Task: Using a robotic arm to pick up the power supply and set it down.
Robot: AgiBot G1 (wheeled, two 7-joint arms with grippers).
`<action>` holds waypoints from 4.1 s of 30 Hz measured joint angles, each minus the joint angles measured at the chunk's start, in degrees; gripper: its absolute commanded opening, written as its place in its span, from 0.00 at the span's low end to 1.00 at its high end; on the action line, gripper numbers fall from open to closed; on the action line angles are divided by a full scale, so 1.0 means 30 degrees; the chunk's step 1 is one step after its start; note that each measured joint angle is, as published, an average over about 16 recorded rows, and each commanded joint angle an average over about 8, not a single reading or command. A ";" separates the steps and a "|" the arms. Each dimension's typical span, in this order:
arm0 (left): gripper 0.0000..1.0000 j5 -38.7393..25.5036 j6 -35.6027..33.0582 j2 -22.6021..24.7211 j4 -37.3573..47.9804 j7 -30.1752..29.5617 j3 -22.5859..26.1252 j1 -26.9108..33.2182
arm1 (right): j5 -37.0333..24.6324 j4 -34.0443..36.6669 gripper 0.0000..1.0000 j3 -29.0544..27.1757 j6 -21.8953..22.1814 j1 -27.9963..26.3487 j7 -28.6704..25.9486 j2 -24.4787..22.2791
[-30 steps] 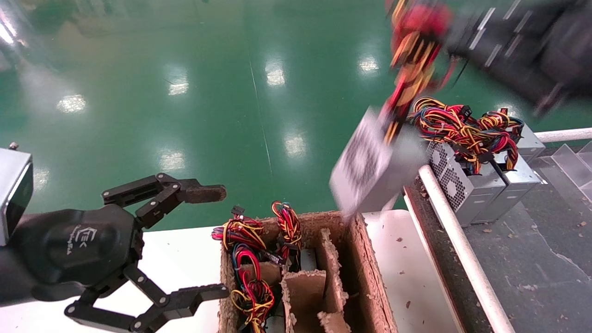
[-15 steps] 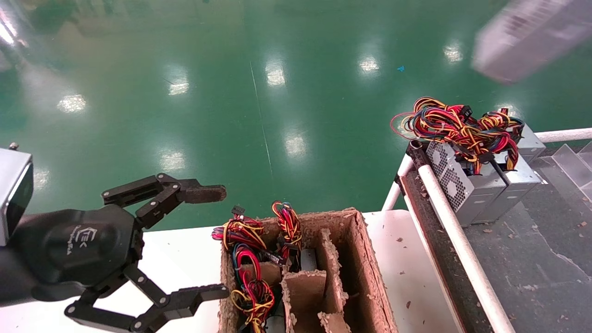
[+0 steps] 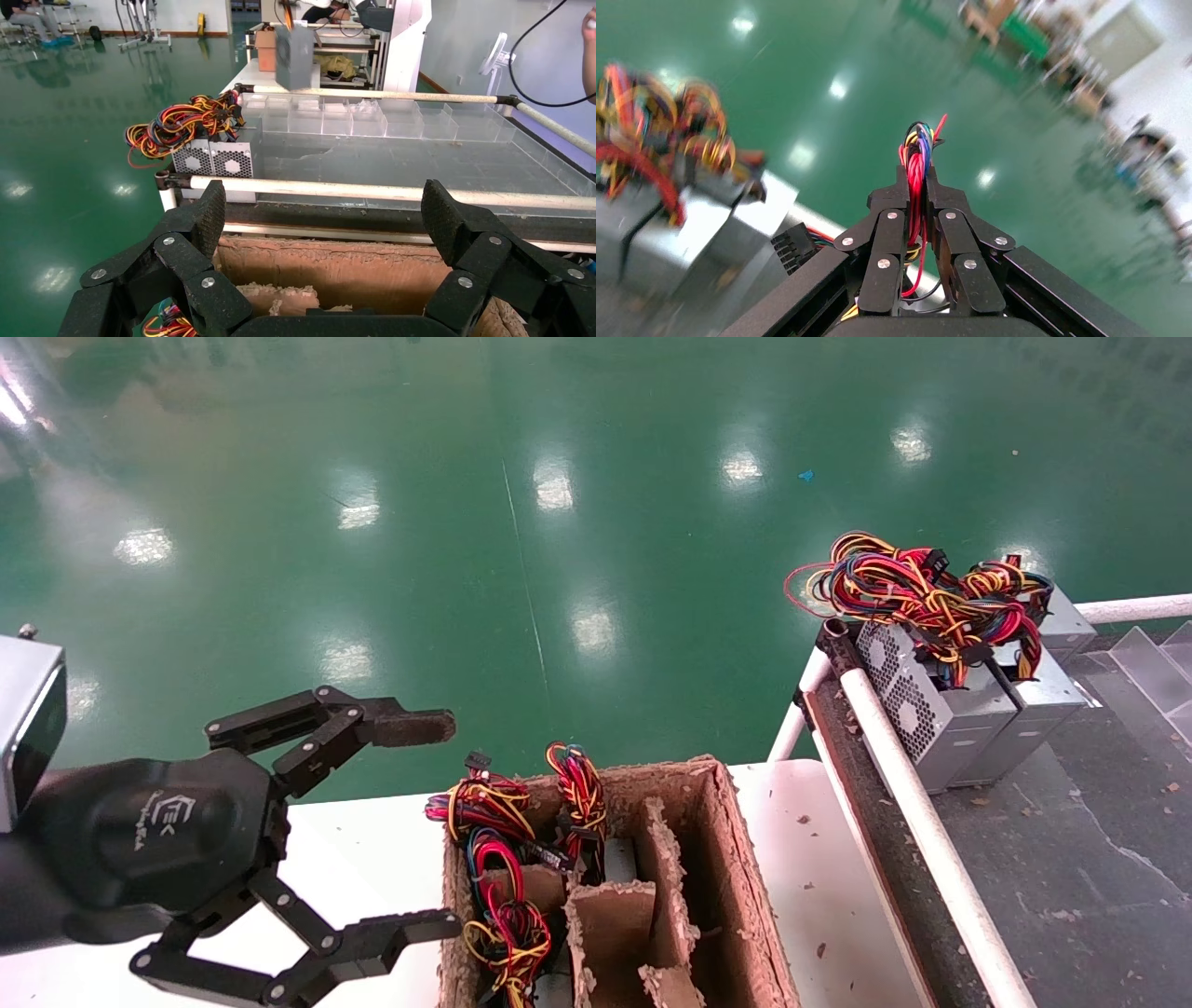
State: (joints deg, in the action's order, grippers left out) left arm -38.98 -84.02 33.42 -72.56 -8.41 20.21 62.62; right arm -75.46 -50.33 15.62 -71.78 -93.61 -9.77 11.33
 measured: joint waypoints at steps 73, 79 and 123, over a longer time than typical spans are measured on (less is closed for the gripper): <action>1.00 0.0015 0.0008 -0.0006 0.0008 0.0010 0.0014 0.0000 | 0.6030 0.0075 1.00 -0.0907 0.0249 0.6855 0.2097 0.4209; 1.00 0.0016 0.0008 -0.0007 0.0011 0.0012 0.0016 0.0001 | 0.6617 -0.0760 1.00 -0.0836 -0.0275 0.7272 0.1876 0.4587; 1.00 0.0023 0.0012 -0.0010 0.0012 0.0017 0.0026 0.0004 | 1.0686 -0.6966 1.00 0.0025 -0.4147 1.0301 -0.0080 0.7526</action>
State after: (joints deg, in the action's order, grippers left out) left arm -38.91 -83.99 33.39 -72.52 -8.36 20.29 62.63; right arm -43.40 -71.23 15.69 -84.23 -62.71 -10.01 33.90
